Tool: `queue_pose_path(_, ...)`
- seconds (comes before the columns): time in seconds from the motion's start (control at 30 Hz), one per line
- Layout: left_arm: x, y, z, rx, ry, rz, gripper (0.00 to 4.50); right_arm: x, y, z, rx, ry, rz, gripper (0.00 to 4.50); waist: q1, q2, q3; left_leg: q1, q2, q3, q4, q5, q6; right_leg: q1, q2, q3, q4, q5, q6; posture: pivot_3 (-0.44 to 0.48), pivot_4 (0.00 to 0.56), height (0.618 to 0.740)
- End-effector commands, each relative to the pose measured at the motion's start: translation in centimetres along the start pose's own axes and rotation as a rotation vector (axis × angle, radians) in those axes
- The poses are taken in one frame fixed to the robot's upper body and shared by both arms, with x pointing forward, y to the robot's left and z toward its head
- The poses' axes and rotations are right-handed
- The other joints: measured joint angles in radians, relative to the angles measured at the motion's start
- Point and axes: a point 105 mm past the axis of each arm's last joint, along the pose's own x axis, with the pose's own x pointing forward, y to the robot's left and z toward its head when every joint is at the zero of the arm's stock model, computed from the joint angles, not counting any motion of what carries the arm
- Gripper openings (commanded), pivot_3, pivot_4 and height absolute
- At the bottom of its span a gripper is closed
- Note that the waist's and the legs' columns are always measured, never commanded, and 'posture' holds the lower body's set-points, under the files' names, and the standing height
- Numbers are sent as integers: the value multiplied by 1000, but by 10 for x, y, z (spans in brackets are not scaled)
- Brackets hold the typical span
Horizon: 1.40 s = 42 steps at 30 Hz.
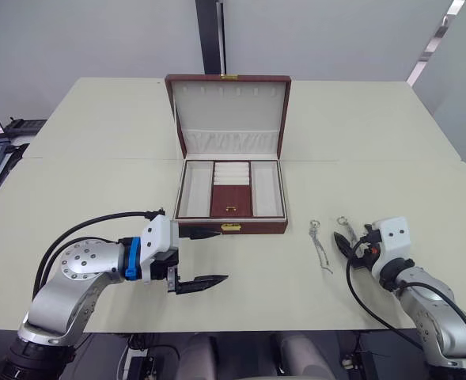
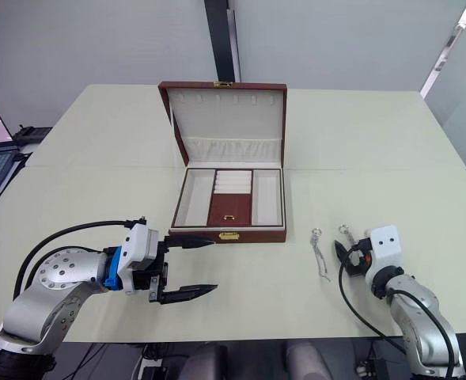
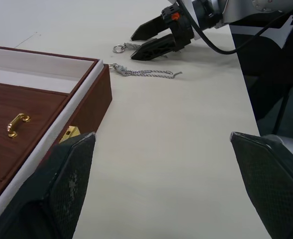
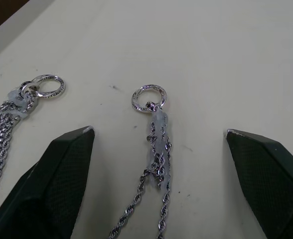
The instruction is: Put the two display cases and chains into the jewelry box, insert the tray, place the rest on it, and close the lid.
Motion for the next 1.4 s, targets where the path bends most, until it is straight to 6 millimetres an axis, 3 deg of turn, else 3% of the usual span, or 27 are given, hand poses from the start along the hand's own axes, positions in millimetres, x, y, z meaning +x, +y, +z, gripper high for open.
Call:
queue_pose_path(0.03, 2, 1, 3, 27, -16, -6, 4500, -3, 0, -6, -4, 21, -13, 3498, 0, -1, -1, 0, 0, 0, 0, 0, 0, 0, 0, 0, 0, 0, 0, 0, 150, 740)
queue_pose_path(0.13, 3, 2, 2, 29, -19, -4, 4500, -4, 1, -7, -3, 24, -5, 2517, 0, -2, -2, 0, 0, 0, 0, 0, 0, 0, 0, 0, 0, 0, 0, 0, 150, 740)
queue_pose_path(0.47, 6, 11, 10, 19, -44, 39, 4500, 0, 2, -4, -6, 10, 8, 92, 0, -3, -3, 0, 0, 0, 0, 0, 0, 0, 0, 0, 0, 0, 0, 0, 150, 740)
queue_pose_path(0.7, 8, 16, 15, 4, -63, 67, 4500, 0, 6, 14, 14, -73, 67, 39, 1, -3, -3, 0, 0, 0, 0, 0, 0, 0, 0, 0, 0, 0, 0, 0, 150, 740)
queue_pose_path(0.97, 6, 21, 15, -26, -84, 121, 4500, -2, 15, 51, 41, -184, 172, 39, 1, -3, -3, 0, 0, 0, 0, 0, 0, 0, 0, 0, 0, 0, 0, 0, 150, 740)
queue_pose_path(1.2, -4, 21, 5, -68, -88, 219, 4500, -1, 39, 92, 18, -267, 336, 39, 1, -3, -3, 0, 0, -1, 0, 0, 0, 0, 0, 0, 0, 0, 0, 0, 150, 740)
queue_pose_path(1.4, -17, 20, -6, -119, -99, 357, 4500, 16, 63, 129, -7, -336, 468, 39, -1, -3, -3, 0, 0, -1, 0, 0, 0, 0, 0, 0, 0, 0, 0, 0, 150, 740)
